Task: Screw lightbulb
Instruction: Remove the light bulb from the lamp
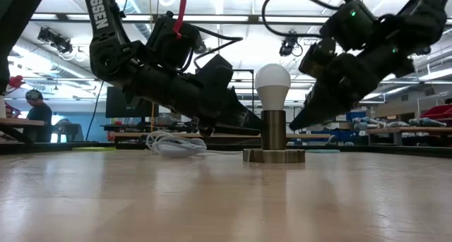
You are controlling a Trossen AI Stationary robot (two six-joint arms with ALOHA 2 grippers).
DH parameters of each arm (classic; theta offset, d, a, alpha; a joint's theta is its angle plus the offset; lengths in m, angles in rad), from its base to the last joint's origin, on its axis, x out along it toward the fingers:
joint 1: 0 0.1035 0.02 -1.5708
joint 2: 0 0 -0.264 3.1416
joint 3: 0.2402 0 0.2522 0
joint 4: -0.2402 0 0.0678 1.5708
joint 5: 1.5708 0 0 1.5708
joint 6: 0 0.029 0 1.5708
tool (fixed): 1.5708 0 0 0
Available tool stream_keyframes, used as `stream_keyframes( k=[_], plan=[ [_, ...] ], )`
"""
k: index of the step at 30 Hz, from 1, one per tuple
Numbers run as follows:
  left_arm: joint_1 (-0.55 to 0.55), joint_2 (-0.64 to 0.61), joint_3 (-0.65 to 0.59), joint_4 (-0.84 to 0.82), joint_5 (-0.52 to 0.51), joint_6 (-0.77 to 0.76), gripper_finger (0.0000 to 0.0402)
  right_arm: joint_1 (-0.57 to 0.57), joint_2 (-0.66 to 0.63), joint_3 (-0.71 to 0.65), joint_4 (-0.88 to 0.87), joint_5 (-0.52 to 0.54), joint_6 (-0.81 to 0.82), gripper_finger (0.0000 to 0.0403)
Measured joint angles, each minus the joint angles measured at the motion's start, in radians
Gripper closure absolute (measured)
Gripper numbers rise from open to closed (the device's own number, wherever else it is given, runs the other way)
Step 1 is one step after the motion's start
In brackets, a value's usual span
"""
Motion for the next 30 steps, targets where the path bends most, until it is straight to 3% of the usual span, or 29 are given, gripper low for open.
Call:
stream_keyframes(
  k=[7,15,21,30],
  plan=[
    [0.0,0.0,0.0,0.002,0.0,0.003,0.0222,0.0,0.125,0.0,0.158,-0.038,0.0,0.0398],
    [0.002,0.001,0.025,-0.008,0.028,0.043,0.0222,-0.001,0.199,0.034,0.191,-0.07,-0.015,0.0398],
    [0.008,0.002,0.044,-0.055,0.027,0.051,0.0222,-0.001,0.185,0.044,0.184,-0.071,-0.037,0.0398],
    [0.006,0.002,0.044,-0.084,0.031,0.05,0.0222,-0.007,0.106,0.046,0.039,-0.05,-0.03,0.0398]
  ],
)
